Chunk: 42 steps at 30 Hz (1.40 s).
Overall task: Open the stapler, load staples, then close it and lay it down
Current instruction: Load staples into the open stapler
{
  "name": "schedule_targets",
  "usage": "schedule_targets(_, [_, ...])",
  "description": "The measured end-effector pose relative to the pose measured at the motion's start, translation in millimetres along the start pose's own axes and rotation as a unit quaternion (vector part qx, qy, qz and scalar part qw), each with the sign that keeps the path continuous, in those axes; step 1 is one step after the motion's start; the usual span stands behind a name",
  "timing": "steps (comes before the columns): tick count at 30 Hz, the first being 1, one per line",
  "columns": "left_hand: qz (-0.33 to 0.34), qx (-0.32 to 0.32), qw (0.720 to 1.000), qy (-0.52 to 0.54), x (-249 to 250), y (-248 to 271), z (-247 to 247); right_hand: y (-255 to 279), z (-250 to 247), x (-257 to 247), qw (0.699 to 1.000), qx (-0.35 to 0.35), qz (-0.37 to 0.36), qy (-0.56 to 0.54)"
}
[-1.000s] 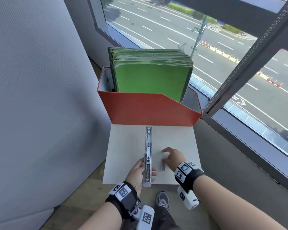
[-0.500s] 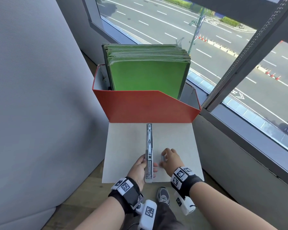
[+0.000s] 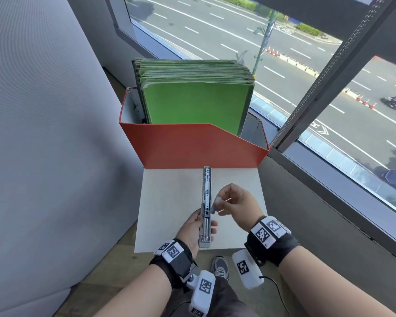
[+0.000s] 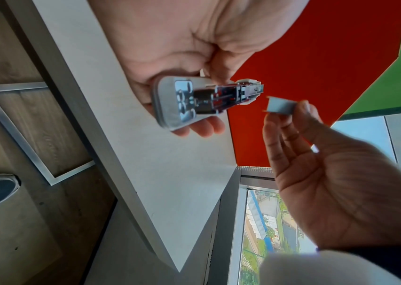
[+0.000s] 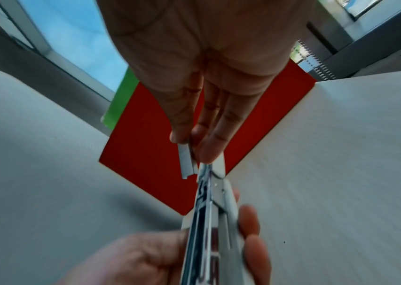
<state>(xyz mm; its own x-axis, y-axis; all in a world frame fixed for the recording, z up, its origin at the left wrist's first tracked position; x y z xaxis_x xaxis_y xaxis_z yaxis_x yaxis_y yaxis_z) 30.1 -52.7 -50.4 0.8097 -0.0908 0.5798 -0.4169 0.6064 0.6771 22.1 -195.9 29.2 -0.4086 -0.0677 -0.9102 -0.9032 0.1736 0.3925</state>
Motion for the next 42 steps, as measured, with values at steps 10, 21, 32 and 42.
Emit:
schedule_targets(10, [0.011, -0.010, 0.999, -0.034, 8, -2, 9, 8, 9, -4, 0.997, 0.007, 0.007, 0.079])
schedule_targets(21, [-0.003, 0.005, 0.999, -0.031, 6, -3, 6, 6, 15, -13, 0.990, 0.010, 0.007, 0.140])
schedule_targets(32, [0.004, 0.007, 0.999, -0.036, 9, -2, 6, 4, 23, -24, 0.982, -0.016, 0.006, 0.186])
schedule_targets(42, [0.007, 0.006, 0.999, -0.044, 11, -1, 6, 1, 25, -29, 0.983, -0.017, -0.006, 0.180])
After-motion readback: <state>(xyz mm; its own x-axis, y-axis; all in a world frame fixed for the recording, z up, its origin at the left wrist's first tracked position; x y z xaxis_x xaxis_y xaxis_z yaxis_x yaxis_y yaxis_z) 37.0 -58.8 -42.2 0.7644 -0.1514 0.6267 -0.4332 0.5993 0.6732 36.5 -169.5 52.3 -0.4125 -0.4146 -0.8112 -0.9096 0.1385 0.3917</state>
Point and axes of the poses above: each hand's wrist, its own y-axis away from the middle knuckle, its own z-axis out of the palm, x = y × z, the point moved 8 cm from there along -y, towards the middle knuckle, and after that the axes turned 11 degrees about -x, right-handed, at the moved point
